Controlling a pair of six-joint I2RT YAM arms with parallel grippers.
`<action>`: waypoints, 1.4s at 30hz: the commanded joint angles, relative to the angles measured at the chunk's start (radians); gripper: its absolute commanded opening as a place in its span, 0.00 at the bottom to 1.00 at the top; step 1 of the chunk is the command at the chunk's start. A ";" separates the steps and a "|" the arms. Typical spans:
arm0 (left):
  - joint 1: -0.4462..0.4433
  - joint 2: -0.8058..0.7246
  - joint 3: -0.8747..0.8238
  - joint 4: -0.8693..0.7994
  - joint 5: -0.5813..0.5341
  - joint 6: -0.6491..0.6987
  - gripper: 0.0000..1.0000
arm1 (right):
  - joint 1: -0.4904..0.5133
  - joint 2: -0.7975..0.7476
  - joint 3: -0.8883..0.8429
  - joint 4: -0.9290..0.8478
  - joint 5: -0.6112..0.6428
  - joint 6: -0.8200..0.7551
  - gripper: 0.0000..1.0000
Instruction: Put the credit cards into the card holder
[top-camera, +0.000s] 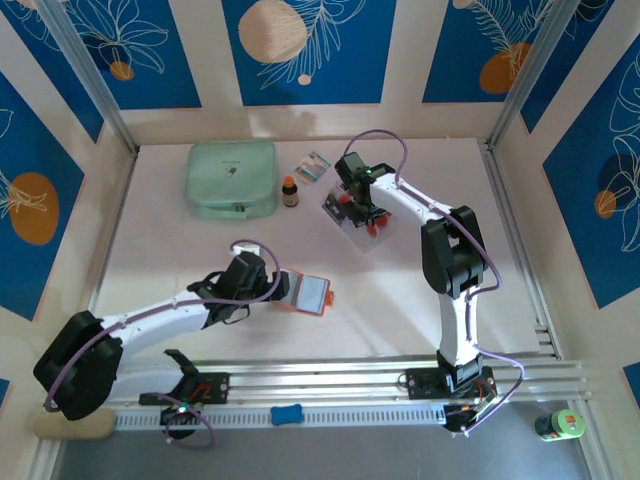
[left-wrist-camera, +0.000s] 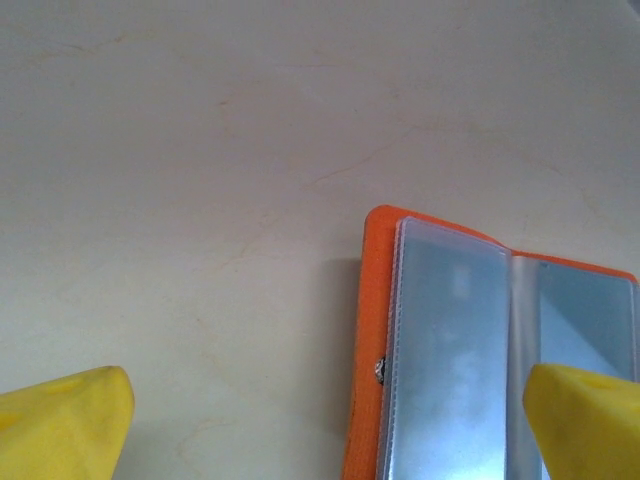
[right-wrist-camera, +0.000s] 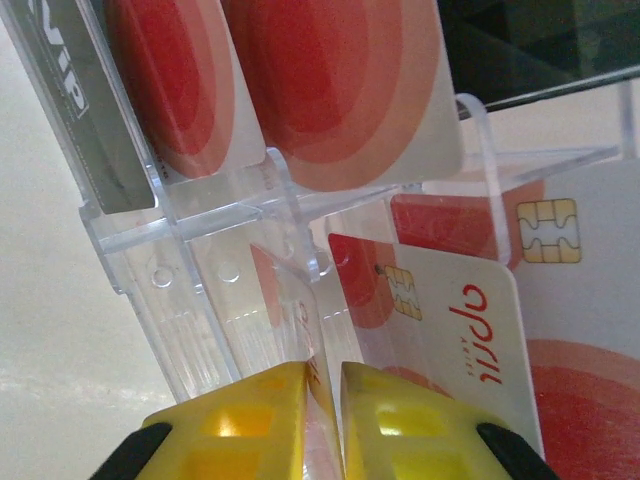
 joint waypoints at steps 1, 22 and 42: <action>-0.002 0.006 0.022 0.014 0.004 0.002 1.00 | 0.007 -0.004 -0.020 -0.007 0.002 -0.004 0.15; -0.001 0.014 0.021 0.019 0.008 0.004 1.00 | 0.008 -0.053 -0.005 -0.022 -0.015 0.000 0.15; -0.002 0.041 0.057 0.002 0.024 0.038 1.00 | 0.033 -0.126 0.040 -0.059 -0.025 -0.019 0.00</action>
